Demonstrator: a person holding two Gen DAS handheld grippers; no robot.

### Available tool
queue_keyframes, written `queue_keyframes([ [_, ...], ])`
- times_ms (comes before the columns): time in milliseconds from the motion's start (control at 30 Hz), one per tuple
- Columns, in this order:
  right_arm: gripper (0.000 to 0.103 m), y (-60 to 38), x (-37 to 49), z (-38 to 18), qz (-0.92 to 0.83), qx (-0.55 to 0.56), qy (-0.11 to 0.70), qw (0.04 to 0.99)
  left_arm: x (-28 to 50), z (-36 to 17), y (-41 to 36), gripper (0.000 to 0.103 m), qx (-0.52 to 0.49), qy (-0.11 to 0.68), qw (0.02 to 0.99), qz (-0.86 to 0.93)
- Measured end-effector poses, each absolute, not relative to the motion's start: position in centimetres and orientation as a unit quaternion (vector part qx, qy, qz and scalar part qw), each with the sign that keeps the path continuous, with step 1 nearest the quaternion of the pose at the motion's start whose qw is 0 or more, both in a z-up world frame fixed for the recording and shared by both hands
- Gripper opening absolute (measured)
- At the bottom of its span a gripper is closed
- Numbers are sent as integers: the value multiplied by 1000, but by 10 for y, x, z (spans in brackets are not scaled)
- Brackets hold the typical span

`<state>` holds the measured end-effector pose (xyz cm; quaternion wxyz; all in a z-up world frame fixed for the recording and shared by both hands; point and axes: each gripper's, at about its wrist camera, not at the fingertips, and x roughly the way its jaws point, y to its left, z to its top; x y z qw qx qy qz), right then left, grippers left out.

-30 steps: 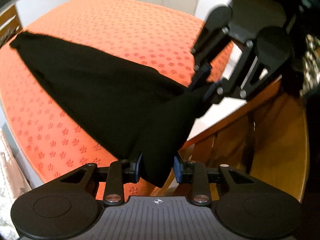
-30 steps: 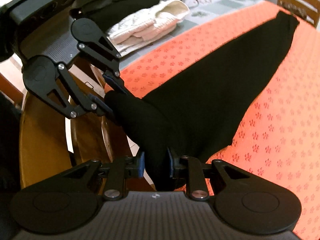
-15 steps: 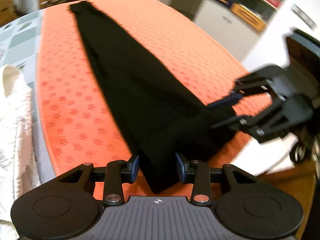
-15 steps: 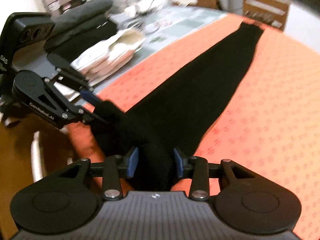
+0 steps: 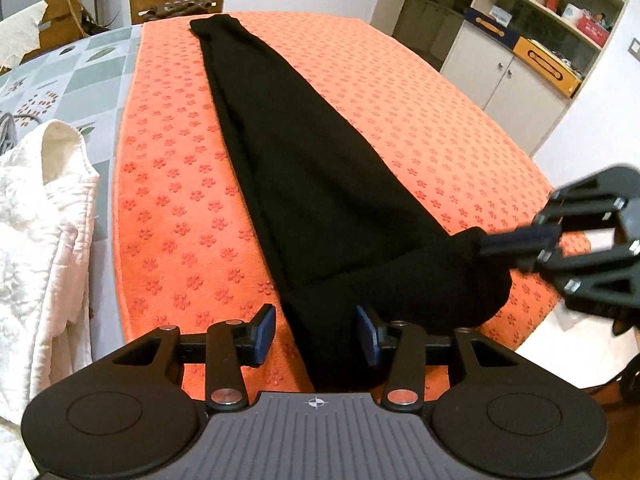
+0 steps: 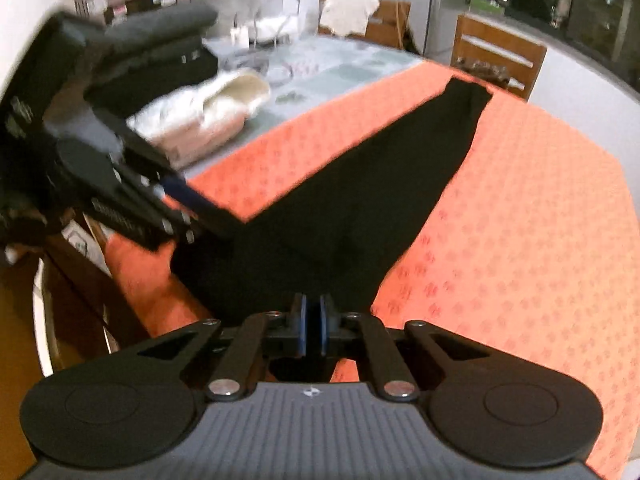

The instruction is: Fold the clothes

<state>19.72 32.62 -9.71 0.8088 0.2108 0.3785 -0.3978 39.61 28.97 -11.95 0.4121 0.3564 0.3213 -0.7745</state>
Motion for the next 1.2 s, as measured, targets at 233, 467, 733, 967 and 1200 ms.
queue_keyframes([
  [233, 12, 325, 198, -106, -409, 212, 358, 812, 393, -116, 294, 48, 352, 292, 427, -780],
  [467, 42, 356, 194, -90, -368, 123, 382, 839, 387, -91, 340, 48, 366, 142, 390, -833],
  [733, 50, 359, 222, -113, -303, 26, 451, 839, 354, -114, 359, 53, 441, 18, 302, -845],
  [967, 52, 332, 221, -115, -277, 77, 467, 836, 344, -130, 352, 59, 475, -9, 288, -831],
  [1200, 52, 308, 200, -110, -261, 160, 426, 851, 335, -148, 349, 64, 497, -79, 296, -812],
])
